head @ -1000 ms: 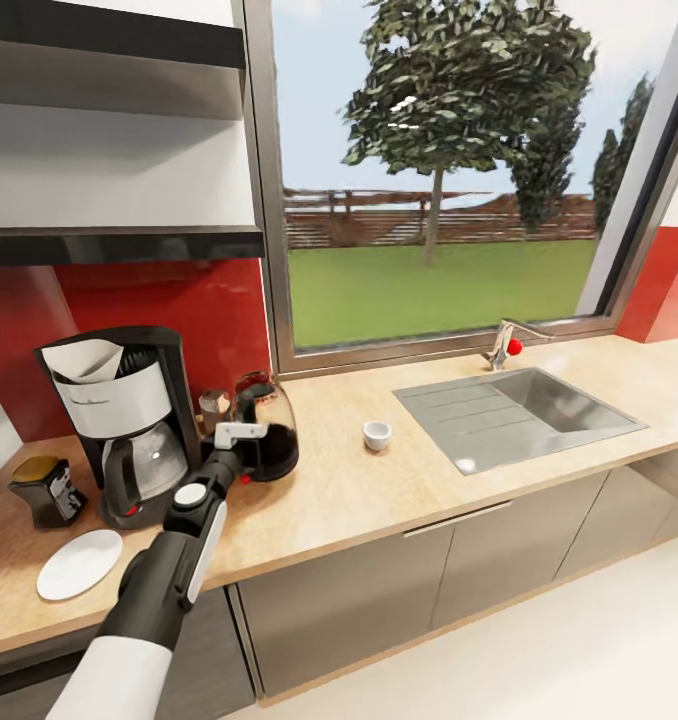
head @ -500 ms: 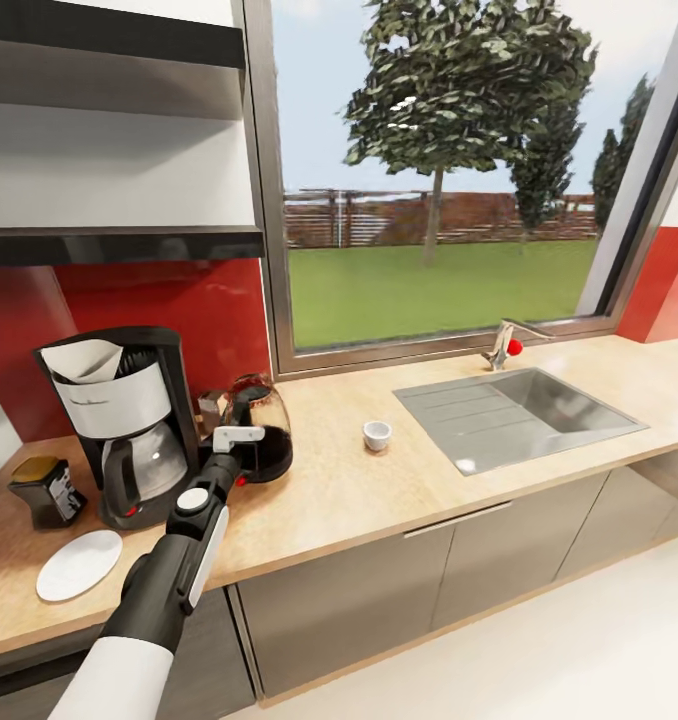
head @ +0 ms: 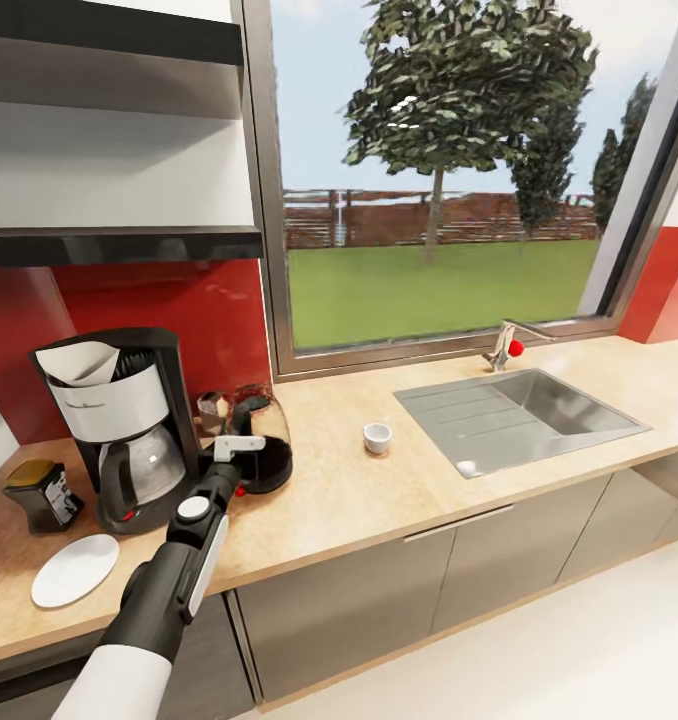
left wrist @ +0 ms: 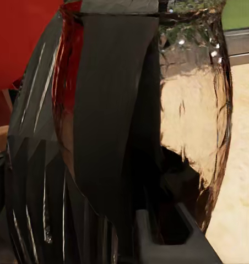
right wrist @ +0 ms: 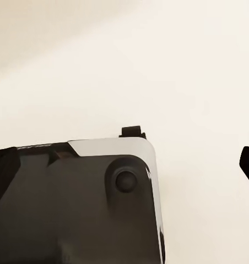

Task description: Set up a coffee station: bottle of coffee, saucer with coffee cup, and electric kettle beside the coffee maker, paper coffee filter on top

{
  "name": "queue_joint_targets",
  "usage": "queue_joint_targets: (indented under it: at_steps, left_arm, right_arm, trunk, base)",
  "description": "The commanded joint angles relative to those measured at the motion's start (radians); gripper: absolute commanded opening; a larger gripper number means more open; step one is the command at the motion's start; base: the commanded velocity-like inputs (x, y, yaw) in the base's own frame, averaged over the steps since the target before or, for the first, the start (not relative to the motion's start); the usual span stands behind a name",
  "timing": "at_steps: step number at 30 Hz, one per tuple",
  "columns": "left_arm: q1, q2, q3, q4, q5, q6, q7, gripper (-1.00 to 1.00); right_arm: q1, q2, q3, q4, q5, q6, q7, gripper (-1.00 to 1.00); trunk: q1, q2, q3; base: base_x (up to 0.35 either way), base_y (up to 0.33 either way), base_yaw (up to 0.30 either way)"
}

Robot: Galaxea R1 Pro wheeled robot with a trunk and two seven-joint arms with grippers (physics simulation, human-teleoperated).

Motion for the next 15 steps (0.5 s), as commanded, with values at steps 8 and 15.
queue_joint_targets:
  at_steps: [8,15]
  left_arm:
    - [0.0,0.001,-0.003,-0.003,-0.014,0.008,0.005,1.0]
    - [0.0,0.001,0.0,-0.007,-0.013,0.006,0.005,1.0]
  right_arm:
    - [-0.001,0.0,0.008,0.001,-0.01,-0.004,0.004,1.0]
    - [-0.001,0.0,0.008,0.001,-0.01,-0.004,0.004,1.0]
  trunk:
    - [0.001,-0.002,-0.002]
    - [0.001,-0.002,-0.002]
  base:
    - [0.0,0.0,0.0]
    - [0.0,0.0,0.0]
